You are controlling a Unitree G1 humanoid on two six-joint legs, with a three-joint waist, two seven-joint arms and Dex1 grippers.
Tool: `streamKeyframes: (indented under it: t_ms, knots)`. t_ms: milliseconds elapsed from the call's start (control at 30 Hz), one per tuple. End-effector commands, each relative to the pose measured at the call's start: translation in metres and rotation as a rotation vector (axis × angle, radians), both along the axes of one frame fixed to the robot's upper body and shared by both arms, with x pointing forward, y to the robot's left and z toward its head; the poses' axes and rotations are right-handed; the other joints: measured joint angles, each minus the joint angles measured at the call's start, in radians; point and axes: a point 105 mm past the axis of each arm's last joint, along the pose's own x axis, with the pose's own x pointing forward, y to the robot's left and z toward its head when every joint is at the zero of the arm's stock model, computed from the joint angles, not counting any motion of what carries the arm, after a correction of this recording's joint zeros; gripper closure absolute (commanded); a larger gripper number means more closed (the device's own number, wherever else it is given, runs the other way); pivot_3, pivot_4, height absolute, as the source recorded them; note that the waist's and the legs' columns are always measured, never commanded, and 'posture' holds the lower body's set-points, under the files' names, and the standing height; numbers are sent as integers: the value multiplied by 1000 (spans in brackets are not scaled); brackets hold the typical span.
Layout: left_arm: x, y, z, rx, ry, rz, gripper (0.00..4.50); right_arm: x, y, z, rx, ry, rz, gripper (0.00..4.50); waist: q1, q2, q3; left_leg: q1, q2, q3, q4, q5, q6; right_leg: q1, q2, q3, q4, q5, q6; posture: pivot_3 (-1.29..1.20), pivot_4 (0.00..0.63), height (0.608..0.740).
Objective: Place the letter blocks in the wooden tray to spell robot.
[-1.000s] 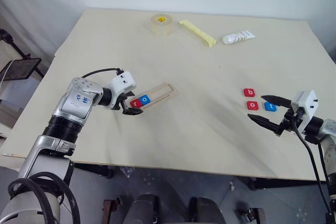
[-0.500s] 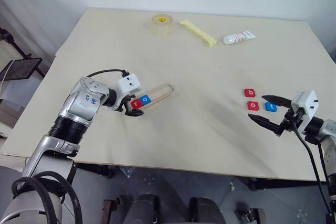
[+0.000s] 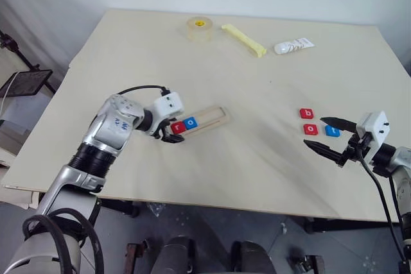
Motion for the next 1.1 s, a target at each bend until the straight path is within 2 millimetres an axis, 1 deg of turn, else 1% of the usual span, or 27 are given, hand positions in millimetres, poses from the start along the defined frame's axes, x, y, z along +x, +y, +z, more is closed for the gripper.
streamKeyframes:
  t_ms: [33,133,300,433,533,600,767,933,1100]
  knots:
    - [-2,-23,31,-2,-80,-110,1100,-1,-5,15,-8,-67,-19,0,-2,0,0,0,0,0,0,0,0,0,0,0,0,0,0,0,150,740]
    - [-12,-52,33,18,-73,-233,1100,-6,-7,12,1,-74,-39,0,0,0,0,0,0,0,0,0,0,0,0,-1,0,0,0,0,150,740]
    - [-25,-86,28,29,-59,-352,1100,-18,-12,6,1,-66,-65,0,0,0,0,-1,0,0,0,0,0,-1,0,-1,-1,0,0,0,150,740]
    - [-29,-98,21,44,-52,-384,1100,-27,-14,5,-4,-64,-74,0,0,0,0,-2,0,1,0,0,0,-1,0,-1,-3,0,0,0,150,740]
    - [-39,-118,8,63,-48,-451,1100,-39,-25,5,-14,-63,-108,0,0,0,0,-2,1,1,0,0,0,-1,1,-1,-4,0,0,0,150,740]
    - [-40,-130,2,70,-71,-462,1100,-47,-32,6,-18,-72,-144,0,9,0,0,-2,0,0,0,0,1,0,0,-1,-4,0,0,0,150,740]
    - [-43,-144,-2,58,-72,-473,1100,-60,-37,3,-17,-71,-186,0,15,0,0,-4,0,0,1,-1,2,0,0,-1,-6,0,1,0,150,740]
    - [-41,-148,-7,89,-105,-477,1100,-67,-37,1,-13,-66,-206,0,14,0,0,-4,0,1,1,-1,2,-1,0,-1,-6,0,1,0,150,740]
    - [-44,-147,-9,103,-113,-515,1100,-69,-35,1,-8,-68,-214,0,16,1,0,-4,0,1,1,-1,2,0,0,-1,-6,0,1,0,150,740]
